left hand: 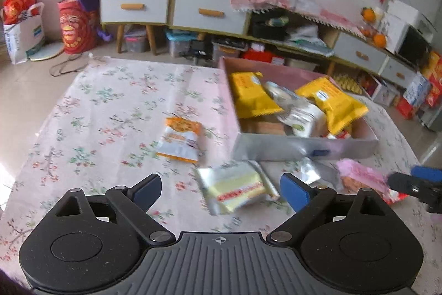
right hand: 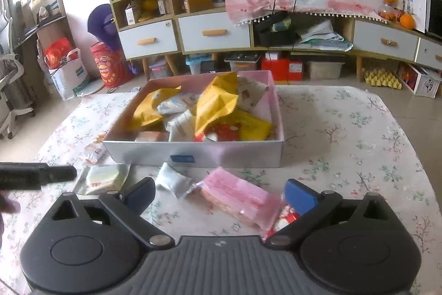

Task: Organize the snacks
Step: 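Withdraw both tools from the box back to the snack pile, then grasp the cream packet with red text with left gripper while right grasps the pink packet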

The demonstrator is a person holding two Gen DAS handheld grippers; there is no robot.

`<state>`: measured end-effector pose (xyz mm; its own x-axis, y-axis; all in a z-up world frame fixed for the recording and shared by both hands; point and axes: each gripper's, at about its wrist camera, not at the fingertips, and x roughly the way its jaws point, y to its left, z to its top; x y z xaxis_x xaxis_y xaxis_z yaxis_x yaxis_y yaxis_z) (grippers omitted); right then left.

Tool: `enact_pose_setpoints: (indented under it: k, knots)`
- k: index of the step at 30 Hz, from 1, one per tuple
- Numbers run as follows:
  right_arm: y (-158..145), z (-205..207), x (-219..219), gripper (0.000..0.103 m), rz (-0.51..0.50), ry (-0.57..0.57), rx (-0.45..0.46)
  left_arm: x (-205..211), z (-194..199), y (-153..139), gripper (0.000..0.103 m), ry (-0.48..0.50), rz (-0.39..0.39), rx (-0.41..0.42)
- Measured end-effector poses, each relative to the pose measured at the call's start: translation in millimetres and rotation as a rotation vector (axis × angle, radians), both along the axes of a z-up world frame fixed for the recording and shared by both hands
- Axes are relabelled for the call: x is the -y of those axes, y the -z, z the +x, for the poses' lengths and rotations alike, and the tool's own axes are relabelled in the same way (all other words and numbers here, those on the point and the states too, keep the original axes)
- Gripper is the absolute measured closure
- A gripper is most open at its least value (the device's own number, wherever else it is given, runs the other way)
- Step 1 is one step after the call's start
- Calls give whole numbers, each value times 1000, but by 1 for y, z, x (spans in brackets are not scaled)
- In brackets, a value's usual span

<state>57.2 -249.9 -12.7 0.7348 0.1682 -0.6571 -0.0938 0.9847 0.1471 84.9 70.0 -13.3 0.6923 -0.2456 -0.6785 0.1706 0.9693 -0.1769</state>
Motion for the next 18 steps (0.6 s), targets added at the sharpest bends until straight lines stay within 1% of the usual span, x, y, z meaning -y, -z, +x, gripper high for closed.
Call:
enact_pose_setpoints:
  k: [4,7,10,12,15,17,18]
  knots:
    - [2,-4,9,14,19,12,16,-6,6,6,5,-18,1,17]
    - [7,-1,13,14,-7,31,-2,0,11,15,5,28,48,23]
    - [13,2,14,14,-52,43,-12,8,16,25,5,97,84,29]
    - [17,4,13,14,-87,33,-19,14,18,31,5,170,109,37]
    - [23,4,10,14,-149,-17,-16,23,21,37,5,270,170,57]
    - [26,3,9,14,-189,-64,-11,27,21,39,5,307,213,67]
    - [27,2,8,14,-204,-92,-10,28,22,40,5,322,219,65]
